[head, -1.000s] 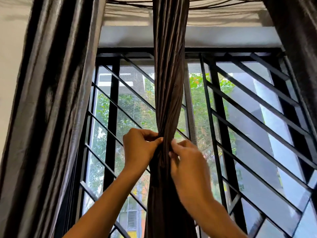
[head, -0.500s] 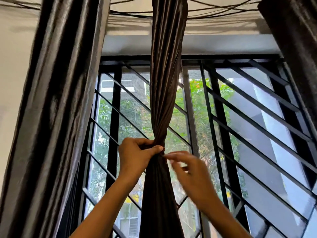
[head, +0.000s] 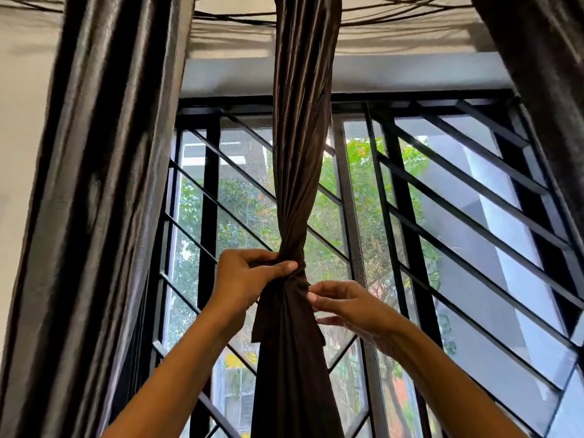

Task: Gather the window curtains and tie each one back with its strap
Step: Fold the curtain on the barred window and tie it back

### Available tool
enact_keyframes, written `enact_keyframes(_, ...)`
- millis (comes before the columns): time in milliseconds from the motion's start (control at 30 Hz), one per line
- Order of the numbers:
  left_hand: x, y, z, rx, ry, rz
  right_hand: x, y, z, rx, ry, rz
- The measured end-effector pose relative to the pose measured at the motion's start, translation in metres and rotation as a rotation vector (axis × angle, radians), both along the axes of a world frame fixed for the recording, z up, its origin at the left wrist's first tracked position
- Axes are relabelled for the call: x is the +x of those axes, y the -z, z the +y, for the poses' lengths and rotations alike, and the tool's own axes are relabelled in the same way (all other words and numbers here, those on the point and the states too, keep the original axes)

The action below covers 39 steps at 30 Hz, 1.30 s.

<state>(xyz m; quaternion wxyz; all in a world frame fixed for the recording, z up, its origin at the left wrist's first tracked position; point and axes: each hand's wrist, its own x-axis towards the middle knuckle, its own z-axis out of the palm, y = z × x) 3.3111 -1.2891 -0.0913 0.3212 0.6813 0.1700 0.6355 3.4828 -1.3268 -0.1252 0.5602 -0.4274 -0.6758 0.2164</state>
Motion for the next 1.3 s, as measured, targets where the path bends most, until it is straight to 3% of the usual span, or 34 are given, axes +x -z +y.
enact_keyframes(133, -0.001, -0.002, -0.001, 0.052, -0.154, 0.024, -0.002, -0.013, -0.023, 0.148, 0.219, 0.003)
enact_keyframes(267, 0.004, 0.000, -0.013, 0.237, -0.380, 0.058, -0.019, -0.044, -0.052, 0.281, 0.344, -0.018)
enact_keyframes(433, 0.009, 0.006, -0.020, 0.396, -0.443, 0.055, -0.045, -0.061, -0.054, 0.205, 0.337, 0.069)
enact_keyframes(600, 0.001, 0.006, -0.015, 0.415, -0.336, 0.035, -0.048, -0.060, -0.051, 0.053, 0.172, 0.189)
enact_keyframes(667, 0.000, 0.004, -0.013, 0.422, -0.332, 0.032, -0.048, -0.057, -0.050, 0.029, 0.084, 0.167)
enact_keyframes(733, 0.000, 0.001, -0.014, 0.422, -0.360, 0.035, -0.049, -0.053, -0.047, 0.060, 0.133, 0.089)
enact_keyframes(800, -0.001, -0.003, -0.011, 0.377, -0.306, 0.043, -0.048, -0.045, -0.044, 0.165, 0.220, -0.005)
enact_keyframes(933, -0.004, -0.008, -0.009, 0.135, 0.021, -0.018, -0.035, -0.022, -0.039, 0.519, 0.346, -0.283)
enact_keyframes(1100, 0.005, -0.008, -0.015, 0.082, 0.093, -0.007, -0.040, -0.007, -0.034, 0.813, 0.544, -0.443)
enact_keyframes(1200, 0.010, -0.006, -0.016, 0.127, 0.074, 0.010, -0.039, -0.006, -0.029, 0.955, 0.477, -0.304)
enact_keyframes(1300, 0.014, -0.002, -0.010, 0.408, -0.178, 0.054, -0.026, -0.015, -0.037, 0.801, 0.378, -0.079)
